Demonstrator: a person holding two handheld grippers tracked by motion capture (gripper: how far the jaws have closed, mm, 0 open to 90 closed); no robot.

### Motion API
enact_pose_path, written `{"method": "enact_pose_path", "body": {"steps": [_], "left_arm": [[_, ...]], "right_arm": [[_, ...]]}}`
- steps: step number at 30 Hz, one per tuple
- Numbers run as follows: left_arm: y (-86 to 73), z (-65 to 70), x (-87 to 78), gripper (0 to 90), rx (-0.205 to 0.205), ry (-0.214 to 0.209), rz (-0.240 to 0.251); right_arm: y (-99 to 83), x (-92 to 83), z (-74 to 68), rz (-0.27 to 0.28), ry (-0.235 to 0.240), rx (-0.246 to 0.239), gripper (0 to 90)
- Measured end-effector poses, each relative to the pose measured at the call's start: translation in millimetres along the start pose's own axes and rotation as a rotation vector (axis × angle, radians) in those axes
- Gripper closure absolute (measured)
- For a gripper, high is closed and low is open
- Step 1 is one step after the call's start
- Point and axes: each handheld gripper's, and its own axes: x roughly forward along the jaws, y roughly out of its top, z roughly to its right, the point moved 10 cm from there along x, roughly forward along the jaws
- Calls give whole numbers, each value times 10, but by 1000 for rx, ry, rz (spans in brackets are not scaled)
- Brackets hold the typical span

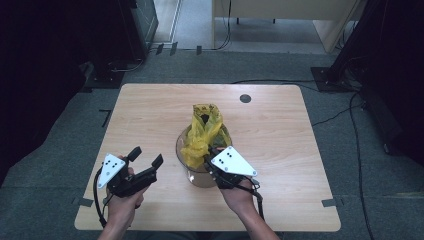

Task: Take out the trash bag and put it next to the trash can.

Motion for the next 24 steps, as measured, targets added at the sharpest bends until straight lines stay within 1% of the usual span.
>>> {"method": "enact_pose_path", "body": {"steps": [1,3,4,5,6,7,9,11,12,13,14,15,16,17,18,19,22,24], "left_arm": [[-52,-104,-8,179,7,31,3],[-135,-241,-26,164,29,78,10],[-215,-326,-29,145,28,97,-2],[-289,-394,-28,113,16,109,-22],[-367,-466,-29,104,8,130,-46],[-444,-538,-30,100,8,157,-69],[-567,-642,-29,98,3,184,-112],[-697,-717,-36,89,-5,180,-164],[-761,-769,-48,89,0,196,-178],[-815,-818,-54,88,17,214,-191],[-863,-852,-55,88,22,226,-208],[-948,-915,-52,88,40,252,-245],[-997,-953,-50,88,52,267,-266],[-1042,-984,-45,88,53,275,-284],[-1111,-1024,-36,88,55,286,-318],[-1159,-1052,-26,88,64,299,-340],[-1274,-1071,3,88,87,319,-403],[-1290,-1061,15,88,85,319,-417]], "right_arm": [[13,-6,6,3,-2,-2,871],[40,-19,24,11,-6,2,871],[54,-25,37,16,-10,3,870],[77,-31,52,27,-14,3,870],[89,-40,62,30,-17,6,871],[103,-48,68,35,-17,8,871],[133,-62,81,45,-23,7,871],[162,-83,87,53,-25,13,871],[179,-92,92,61,-27,14,871],[191,-108,95,65,-27,18,870],[204,-117,108,71,-33,15,871],[209,-124,113,73,-34,17,871],[219,-136,127,77,-39,22,871],[226,-140,135,80,-40,22,870],[232,-146,145,82,-43,20,870],[243,-157,156,85,-47,23,871],[284,-193,188,98,-57,24,871],[320,-223,213,110,-63,21,870]]}}
